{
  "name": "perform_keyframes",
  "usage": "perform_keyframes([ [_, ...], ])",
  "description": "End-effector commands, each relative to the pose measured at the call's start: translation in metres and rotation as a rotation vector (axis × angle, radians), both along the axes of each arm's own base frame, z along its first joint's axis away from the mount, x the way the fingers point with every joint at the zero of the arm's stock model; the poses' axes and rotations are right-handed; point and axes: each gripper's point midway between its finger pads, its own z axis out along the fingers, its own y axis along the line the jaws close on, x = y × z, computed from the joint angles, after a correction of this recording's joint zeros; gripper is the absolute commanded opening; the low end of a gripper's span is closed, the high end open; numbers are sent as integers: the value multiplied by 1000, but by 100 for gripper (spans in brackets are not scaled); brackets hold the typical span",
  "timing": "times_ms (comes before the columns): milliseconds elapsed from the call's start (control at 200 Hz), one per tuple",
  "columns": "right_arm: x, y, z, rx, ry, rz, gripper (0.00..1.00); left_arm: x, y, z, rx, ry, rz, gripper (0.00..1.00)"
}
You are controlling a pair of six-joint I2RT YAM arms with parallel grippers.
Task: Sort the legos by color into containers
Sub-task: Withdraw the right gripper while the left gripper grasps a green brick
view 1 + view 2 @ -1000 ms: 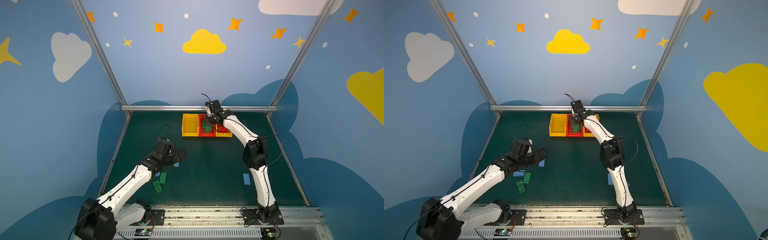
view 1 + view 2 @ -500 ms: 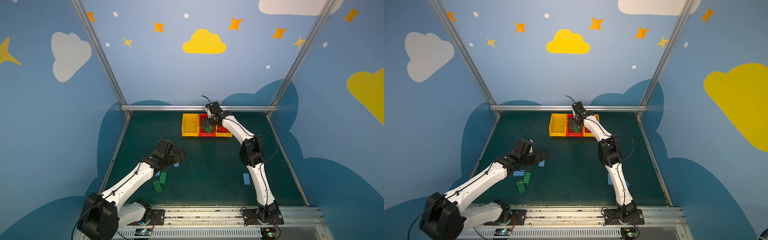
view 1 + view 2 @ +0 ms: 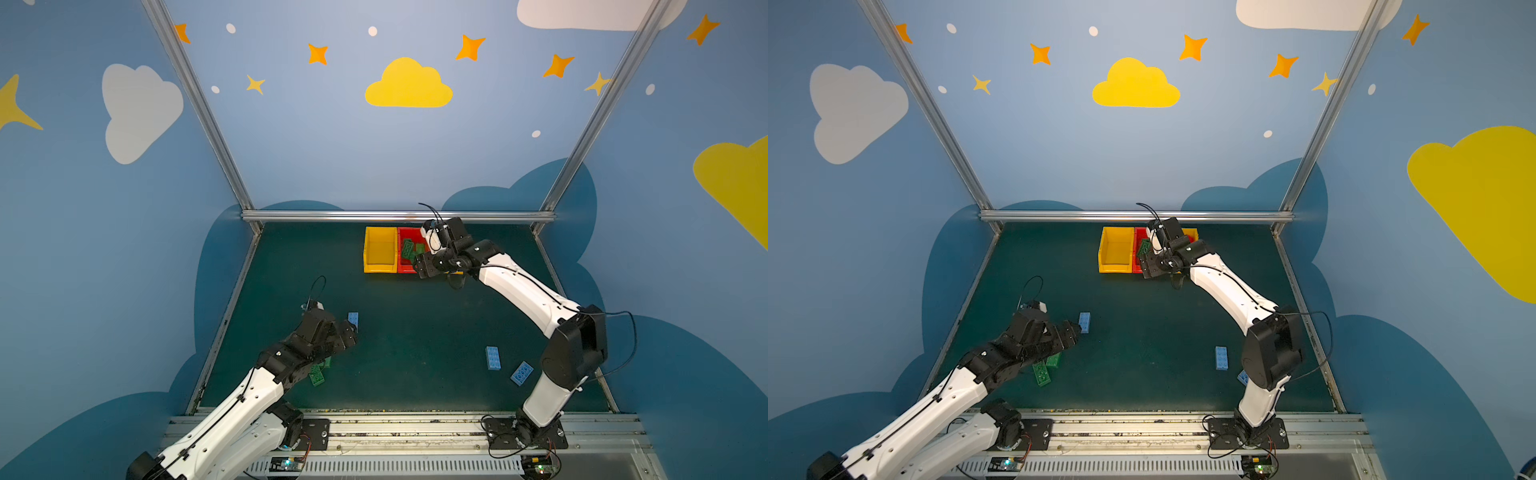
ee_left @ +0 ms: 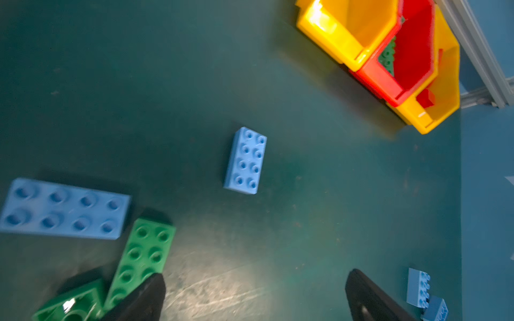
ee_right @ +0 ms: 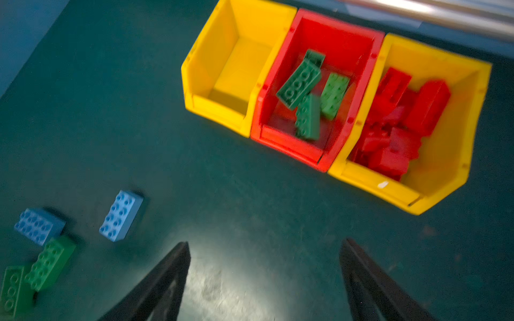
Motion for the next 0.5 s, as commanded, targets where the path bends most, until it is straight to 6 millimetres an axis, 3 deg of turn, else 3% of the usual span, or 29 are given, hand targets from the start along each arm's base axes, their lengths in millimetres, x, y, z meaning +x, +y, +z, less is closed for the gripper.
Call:
perform_keyframes([
  [0,-33,0,-7,22,29,12,83,-17,27,-17,87,57,101,100],
  [200,-86,-2,-21,41,72,67,84,-32,43,-30,180,88,148,100],
  [496,-104,-12,-35,47,94,68,84,-40,53,-55,244,130,189,100],
])
